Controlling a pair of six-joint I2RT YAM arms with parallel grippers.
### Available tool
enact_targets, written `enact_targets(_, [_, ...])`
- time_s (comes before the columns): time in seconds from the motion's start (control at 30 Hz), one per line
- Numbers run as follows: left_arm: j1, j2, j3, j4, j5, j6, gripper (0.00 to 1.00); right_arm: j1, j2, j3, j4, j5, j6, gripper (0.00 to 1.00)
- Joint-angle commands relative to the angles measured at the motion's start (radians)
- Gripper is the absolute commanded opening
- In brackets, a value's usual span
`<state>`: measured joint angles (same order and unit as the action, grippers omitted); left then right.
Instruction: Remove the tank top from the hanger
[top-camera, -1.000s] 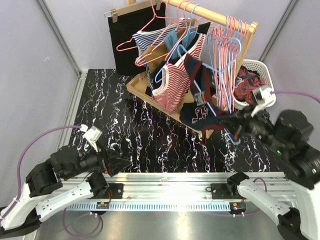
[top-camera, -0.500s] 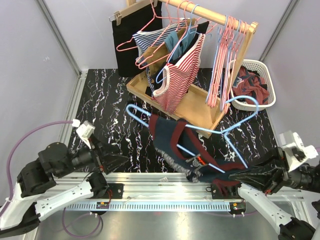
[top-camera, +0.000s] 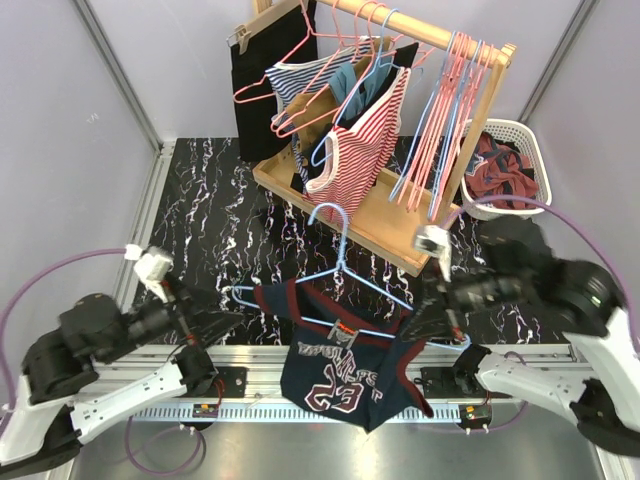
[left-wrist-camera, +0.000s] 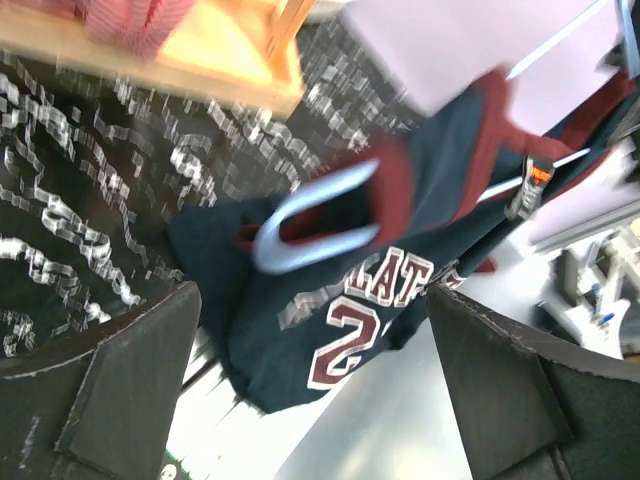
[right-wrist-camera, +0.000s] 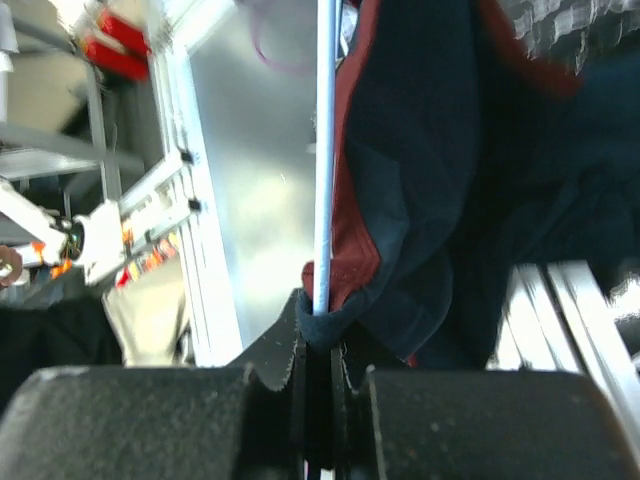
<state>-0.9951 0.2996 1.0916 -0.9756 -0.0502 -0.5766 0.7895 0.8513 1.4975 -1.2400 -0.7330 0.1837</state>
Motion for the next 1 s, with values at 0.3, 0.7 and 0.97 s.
enact_targets(0.3, [-0.004,0.136,-0.139,0.124,-0.043,0.044,0.99,0.065,0.198,-0.019,0.083,0.288,0.060,0.00])
enact_targets(0.7, [-0.004,0.334,-0.160,0.195,-0.206,0.078,0.96,0.068,0.302,-0.034,0.109,0.274,0.074,0.00])
enact_targets(0.97, [-0.004,0.453,-0.156,0.278,-0.276,0.083,0.79,0.114,0.318,-0.068,0.206,0.276,0.105,0.00])
